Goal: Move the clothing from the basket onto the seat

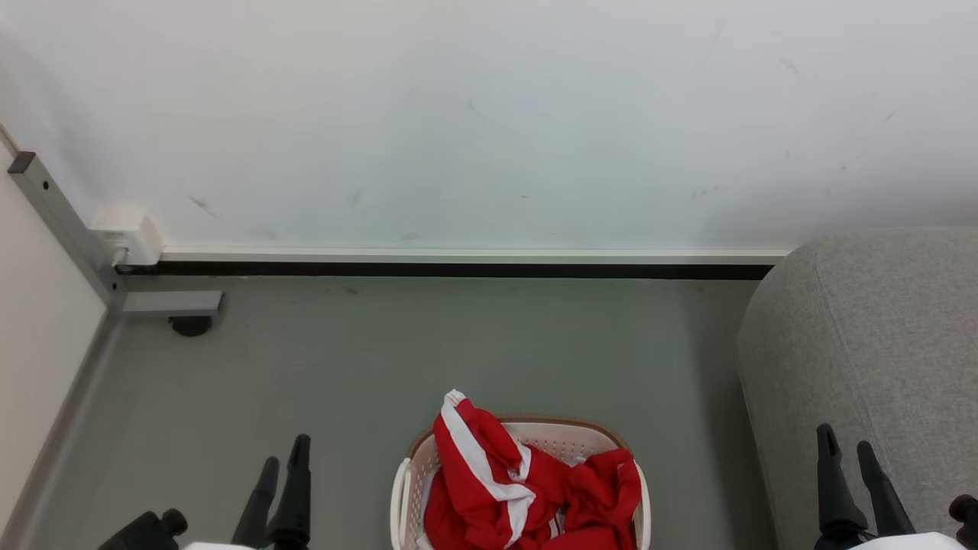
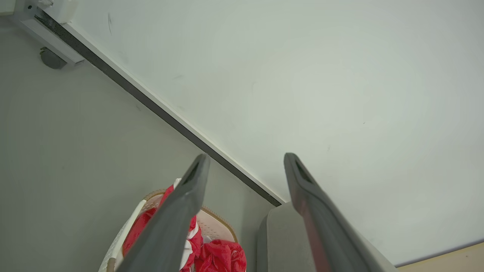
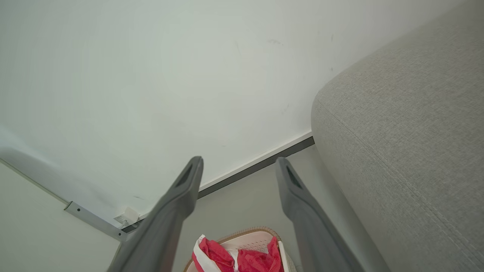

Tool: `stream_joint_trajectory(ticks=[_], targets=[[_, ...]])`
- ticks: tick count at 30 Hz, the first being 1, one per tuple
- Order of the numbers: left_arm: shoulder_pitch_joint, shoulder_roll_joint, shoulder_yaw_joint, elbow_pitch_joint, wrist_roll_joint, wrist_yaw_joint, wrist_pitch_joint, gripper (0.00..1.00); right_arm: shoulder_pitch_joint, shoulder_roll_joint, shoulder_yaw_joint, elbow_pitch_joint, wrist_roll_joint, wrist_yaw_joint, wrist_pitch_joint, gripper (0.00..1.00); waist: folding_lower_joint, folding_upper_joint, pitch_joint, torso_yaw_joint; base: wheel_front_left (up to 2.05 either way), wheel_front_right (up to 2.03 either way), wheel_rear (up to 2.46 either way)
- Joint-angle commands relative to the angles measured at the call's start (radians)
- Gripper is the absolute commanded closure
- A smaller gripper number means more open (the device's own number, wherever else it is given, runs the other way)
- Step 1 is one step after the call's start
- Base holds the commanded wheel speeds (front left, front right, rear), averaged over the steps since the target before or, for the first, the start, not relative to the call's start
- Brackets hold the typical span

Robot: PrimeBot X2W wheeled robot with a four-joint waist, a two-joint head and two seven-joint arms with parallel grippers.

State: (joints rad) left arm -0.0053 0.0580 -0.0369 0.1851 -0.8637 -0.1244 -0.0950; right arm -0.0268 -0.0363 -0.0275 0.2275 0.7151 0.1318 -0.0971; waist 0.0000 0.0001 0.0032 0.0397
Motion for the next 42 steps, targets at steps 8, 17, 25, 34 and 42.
stream_joint_trajectory(ticks=[8,17,25,34,42], targets=[[0.009,0.024,-0.027,-0.031,0.13,-0.006,-0.033,0.0,0.005,-0.011,-0.004,0.015,-0.124,-0.001,-0.031,0.0,0.0,-0.0001,-0.003,0.003,0.0,0.0,0.0],[0.022,0.031,-0.044,-0.04,0.235,-0.006,-0.057,0.0,0.013,-0.013,-0.006,0.035,-0.224,-0.001,-0.055,0.0,0.0,-0.0001,-0.007,0.002,0.0,0.0,0.0],[0.03,0.038,-0.054,-0.044,0.312,-0.007,-0.079,0.0,0.019,-0.014,-0.002,0.049,-0.297,-0.001,-0.075,0.0,0.0,-0.0001,-0.006,-0.003,0.0,0.0,0.0],[0.039,0.041,-0.064,-0.042,0.388,-0.007,-0.098,0.0,0.022,-0.015,0.0,0.058,-0.368,-0.001,-0.096,0.0,0.0,-0.0001,-0.007,-0.006,0.0,0.0,0.0],[0.049,0.043,-0.072,-0.041,0.445,-0.007,-0.115,0.0,0.027,-0.015,0.009,0.065,-0.422,-0.002,-0.113,0.0,0.0,-0.0001,-0.008,-0.005,0.0,0.0,0.0]])
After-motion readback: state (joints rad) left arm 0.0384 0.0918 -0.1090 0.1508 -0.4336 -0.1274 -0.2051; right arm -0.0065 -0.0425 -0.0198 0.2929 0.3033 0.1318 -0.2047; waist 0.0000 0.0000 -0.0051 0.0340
